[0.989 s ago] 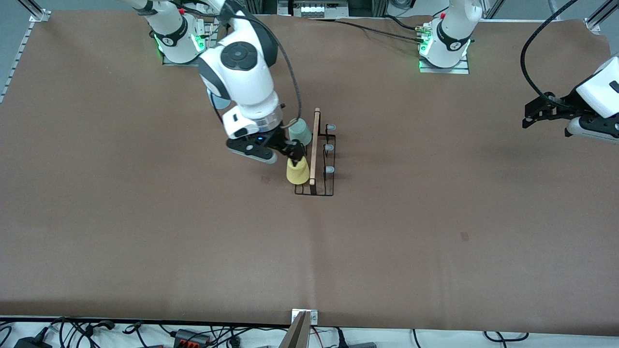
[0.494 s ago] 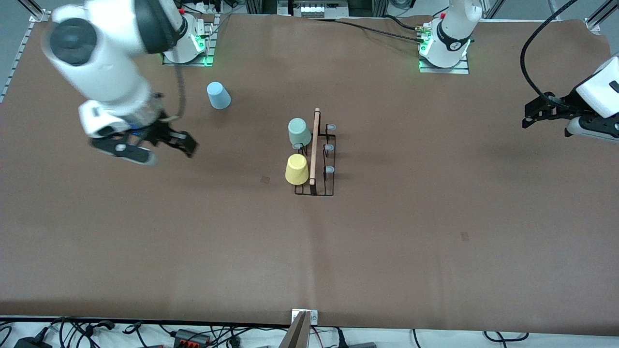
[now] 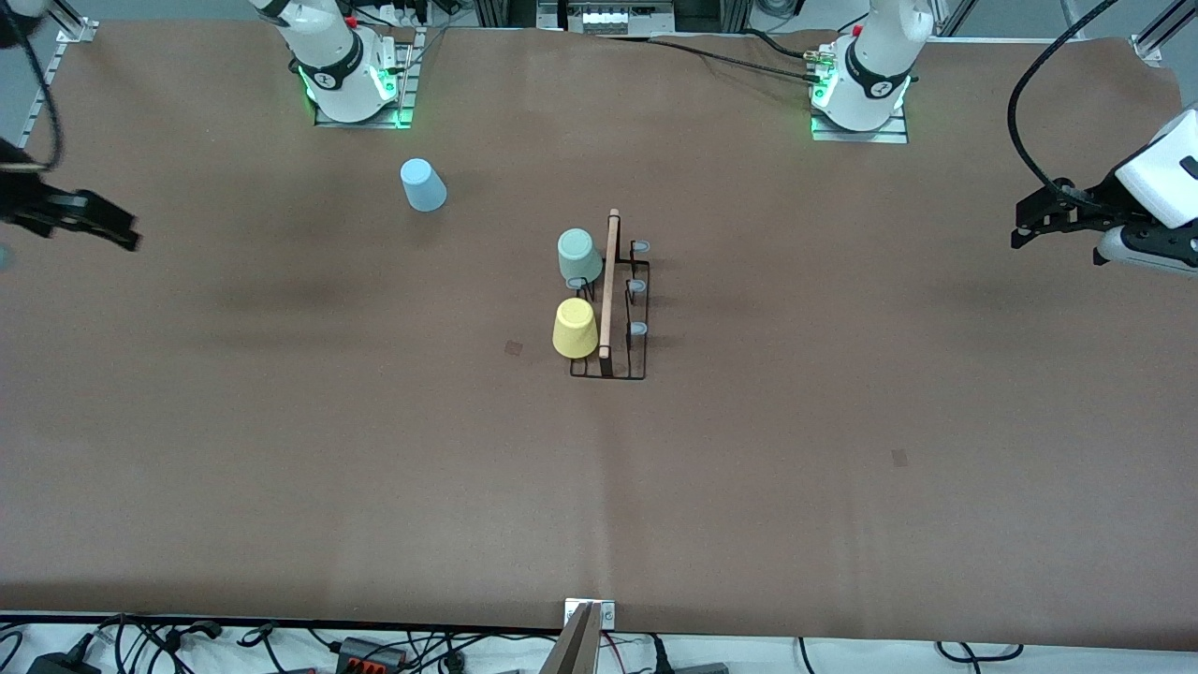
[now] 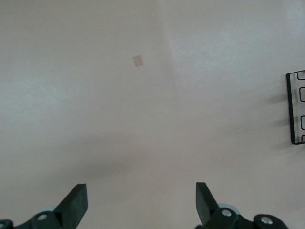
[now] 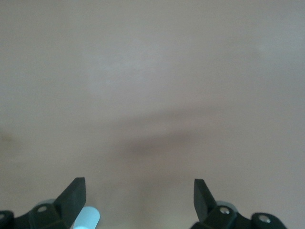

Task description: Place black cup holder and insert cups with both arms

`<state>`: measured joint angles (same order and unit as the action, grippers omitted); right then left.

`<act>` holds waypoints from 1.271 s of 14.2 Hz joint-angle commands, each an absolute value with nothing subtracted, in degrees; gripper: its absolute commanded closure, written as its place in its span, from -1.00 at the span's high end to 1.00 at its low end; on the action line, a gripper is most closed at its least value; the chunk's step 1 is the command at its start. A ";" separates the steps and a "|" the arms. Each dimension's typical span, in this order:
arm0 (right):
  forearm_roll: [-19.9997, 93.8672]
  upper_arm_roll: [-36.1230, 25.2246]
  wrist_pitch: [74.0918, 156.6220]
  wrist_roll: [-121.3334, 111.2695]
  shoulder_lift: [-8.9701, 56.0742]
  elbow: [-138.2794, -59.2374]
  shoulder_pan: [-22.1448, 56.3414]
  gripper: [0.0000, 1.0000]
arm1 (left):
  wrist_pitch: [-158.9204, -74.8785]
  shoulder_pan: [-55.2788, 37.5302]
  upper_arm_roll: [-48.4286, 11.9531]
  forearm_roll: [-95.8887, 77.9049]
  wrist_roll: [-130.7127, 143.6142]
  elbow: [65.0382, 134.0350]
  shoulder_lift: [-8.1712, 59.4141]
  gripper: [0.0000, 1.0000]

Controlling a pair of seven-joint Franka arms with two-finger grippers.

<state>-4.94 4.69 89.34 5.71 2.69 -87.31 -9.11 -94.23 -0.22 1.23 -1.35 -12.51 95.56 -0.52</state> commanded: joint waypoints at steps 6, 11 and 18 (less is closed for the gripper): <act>0.97 -4.30 87.70 3.17 4.04 -87.88 -2.12 1.00 | -94.22 -0.18 0.97 -0.26 -12.39 95.54 -1.23 1.00; 0.88 -3.87 87.45 0.17 1.85 -90.79 -1.41 1.00 | -94.22 -0.18 0.97 -0.26 -12.39 95.54 -1.23 1.00; -1.76 -3.78 89.38 -2.88 2.20 -90.35 -1.84 1.00 | -94.22 -0.09 0.97 -0.26 -12.39 95.54 -1.23 1.00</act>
<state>-0.76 -3.59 88.53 -0.20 3.15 -89.56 -1.95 -94.23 -0.21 1.24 -1.35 -12.51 95.56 -0.52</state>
